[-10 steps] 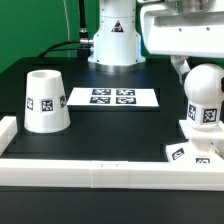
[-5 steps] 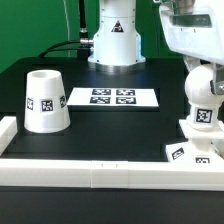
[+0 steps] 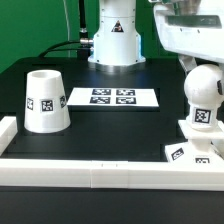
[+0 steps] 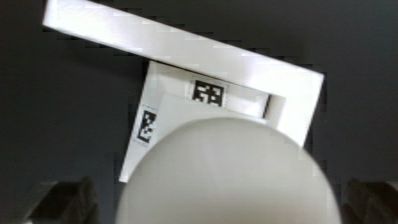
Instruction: Assemble lamp
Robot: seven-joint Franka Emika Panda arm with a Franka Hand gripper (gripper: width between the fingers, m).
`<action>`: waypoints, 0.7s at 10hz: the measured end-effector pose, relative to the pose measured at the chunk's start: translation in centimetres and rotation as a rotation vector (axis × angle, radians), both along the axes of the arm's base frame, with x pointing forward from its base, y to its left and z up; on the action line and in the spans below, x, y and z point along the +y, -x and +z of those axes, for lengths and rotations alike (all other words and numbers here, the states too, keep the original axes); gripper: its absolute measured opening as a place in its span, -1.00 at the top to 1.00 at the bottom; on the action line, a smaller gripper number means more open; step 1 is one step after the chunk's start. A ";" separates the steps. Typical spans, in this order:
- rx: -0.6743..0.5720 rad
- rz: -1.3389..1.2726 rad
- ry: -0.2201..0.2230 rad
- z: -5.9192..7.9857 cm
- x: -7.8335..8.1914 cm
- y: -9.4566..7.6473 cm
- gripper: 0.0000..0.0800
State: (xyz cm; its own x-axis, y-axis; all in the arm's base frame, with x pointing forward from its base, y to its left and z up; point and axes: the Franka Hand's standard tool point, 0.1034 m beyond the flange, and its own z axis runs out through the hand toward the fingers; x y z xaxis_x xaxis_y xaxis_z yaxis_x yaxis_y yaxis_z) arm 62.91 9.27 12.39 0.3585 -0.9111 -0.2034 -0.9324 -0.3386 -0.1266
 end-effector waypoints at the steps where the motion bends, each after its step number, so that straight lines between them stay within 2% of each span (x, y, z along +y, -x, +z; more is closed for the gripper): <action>1: -0.024 0.091 0.005 -0.1 -0.1 0.0 -0.75; 5: -0.095 0.390 0.020 -0.2 -0.1 0.0 -0.75; 7: -0.105 0.709 0.086 -0.1 -0.6 0.4 -0.75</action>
Offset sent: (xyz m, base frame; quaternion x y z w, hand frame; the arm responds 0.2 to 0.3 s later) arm 0.0000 0.0000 0.0000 0.0000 0.0000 -0.1938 0.9810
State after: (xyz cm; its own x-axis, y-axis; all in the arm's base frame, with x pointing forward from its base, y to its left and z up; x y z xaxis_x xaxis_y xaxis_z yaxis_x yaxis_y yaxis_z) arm 62.48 8.72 12.27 0.8834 -0.4627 -0.0737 -0.4686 -0.8707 -0.1494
